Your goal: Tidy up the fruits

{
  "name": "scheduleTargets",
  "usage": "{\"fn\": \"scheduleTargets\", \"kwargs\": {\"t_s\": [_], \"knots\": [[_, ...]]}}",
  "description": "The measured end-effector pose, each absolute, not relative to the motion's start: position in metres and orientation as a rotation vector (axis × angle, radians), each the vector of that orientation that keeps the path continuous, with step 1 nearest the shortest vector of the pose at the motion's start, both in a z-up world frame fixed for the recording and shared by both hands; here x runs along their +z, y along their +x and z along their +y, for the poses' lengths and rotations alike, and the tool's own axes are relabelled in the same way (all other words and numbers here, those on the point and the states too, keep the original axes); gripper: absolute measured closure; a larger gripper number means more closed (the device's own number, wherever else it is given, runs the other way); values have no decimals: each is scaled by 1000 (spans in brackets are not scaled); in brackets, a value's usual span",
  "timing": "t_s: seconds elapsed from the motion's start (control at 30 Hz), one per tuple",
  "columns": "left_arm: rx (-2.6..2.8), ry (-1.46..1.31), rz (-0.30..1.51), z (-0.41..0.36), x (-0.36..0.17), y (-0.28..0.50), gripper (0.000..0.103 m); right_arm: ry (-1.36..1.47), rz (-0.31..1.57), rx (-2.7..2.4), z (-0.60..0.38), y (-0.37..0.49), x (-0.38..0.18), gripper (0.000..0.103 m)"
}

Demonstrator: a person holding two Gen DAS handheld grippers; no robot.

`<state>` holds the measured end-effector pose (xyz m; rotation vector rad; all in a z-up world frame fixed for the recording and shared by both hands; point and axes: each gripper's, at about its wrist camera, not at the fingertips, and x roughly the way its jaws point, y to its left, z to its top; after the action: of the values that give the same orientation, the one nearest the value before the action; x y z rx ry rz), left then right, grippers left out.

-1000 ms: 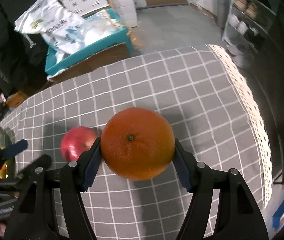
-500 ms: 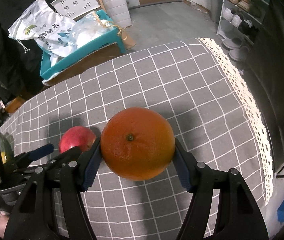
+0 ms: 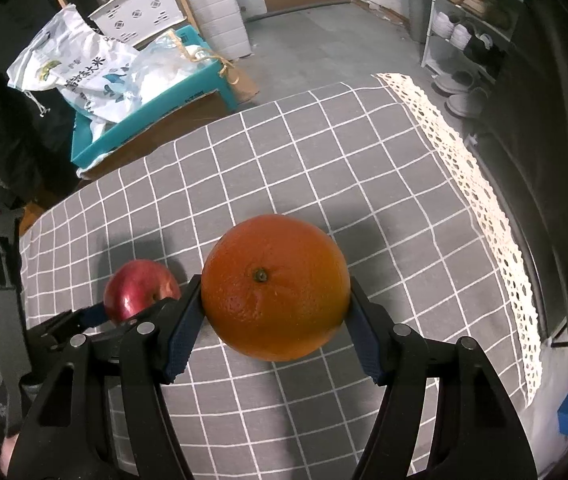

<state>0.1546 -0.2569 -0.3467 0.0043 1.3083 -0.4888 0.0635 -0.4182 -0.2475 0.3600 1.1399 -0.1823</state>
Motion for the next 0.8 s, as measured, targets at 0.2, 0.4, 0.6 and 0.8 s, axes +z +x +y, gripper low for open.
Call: {"fn": "scheduleTargets", "kwargs": {"t_s": [0.2, 0.4, 0.6, 0.8], "knots": [[-466, 62, 1215, -247, -327, 143, 34, 319, 1117, -181, -410, 65, -239, 36], [-430, 98, 1127, -228, -296, 132, 36, 253, 1073, -179, -400, 62, -223, 36], [-400, 77, 1081, -205, -274, 125, 40, 195, 1033, -156, -383, 61, -203, 36], [-388, 43, 1036, -184, -252, 120, 41, 149, 988, -121, -364, 59, -180, 36]]}}
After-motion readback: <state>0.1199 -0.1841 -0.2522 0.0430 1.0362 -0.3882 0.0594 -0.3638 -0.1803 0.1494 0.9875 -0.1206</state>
